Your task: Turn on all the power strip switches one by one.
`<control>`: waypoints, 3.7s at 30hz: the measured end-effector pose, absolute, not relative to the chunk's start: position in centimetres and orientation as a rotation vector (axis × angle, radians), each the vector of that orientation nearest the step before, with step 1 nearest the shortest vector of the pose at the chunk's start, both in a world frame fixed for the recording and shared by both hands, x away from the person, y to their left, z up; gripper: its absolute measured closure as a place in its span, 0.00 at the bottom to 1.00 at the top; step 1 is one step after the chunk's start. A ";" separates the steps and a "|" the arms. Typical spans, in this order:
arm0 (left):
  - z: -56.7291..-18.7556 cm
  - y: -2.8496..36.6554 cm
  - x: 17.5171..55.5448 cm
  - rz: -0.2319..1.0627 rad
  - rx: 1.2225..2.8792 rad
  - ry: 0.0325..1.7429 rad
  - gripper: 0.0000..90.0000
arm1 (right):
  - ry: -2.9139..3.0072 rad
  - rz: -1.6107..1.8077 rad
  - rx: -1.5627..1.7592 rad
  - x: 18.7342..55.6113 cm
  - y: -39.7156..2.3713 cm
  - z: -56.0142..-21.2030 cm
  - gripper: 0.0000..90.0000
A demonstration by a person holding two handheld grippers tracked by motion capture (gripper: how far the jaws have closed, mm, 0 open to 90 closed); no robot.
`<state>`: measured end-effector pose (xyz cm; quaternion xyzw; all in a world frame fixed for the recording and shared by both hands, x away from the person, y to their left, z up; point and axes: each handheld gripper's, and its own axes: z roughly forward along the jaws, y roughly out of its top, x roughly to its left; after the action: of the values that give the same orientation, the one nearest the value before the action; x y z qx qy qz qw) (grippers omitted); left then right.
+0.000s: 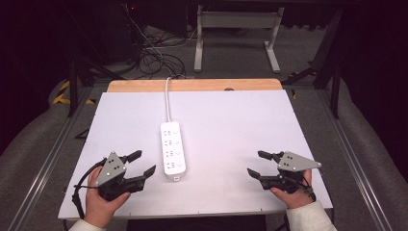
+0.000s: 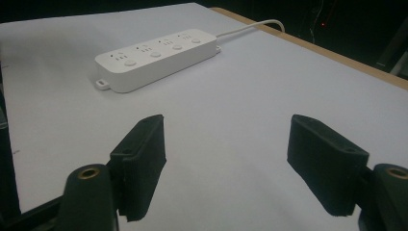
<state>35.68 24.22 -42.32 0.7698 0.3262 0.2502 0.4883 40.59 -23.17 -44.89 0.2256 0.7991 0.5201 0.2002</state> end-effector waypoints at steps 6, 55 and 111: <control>-41.9 23.7 36.1 0.621 1.865 0.783 0.39 | 2.235 1.455 0.630 40.6 -23.2 -44.9 0.34; -41.3 19.2 41.1 0.431 1.967 0.746 0.99 | 2.256 1.453 0.617 40.7 -23.1 -45.1 0.34; -44.9 15.8 44.7 0.265 2.355 0.761 1.00 | 2.294 1.405 0.599 40.7 -22.9 -45.4 0.33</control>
<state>44.70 15.82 -44.92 0.8963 0.2895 0.1007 0.3204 40.74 -22.86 -45.38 0.2132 0.8169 0.5005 0.1915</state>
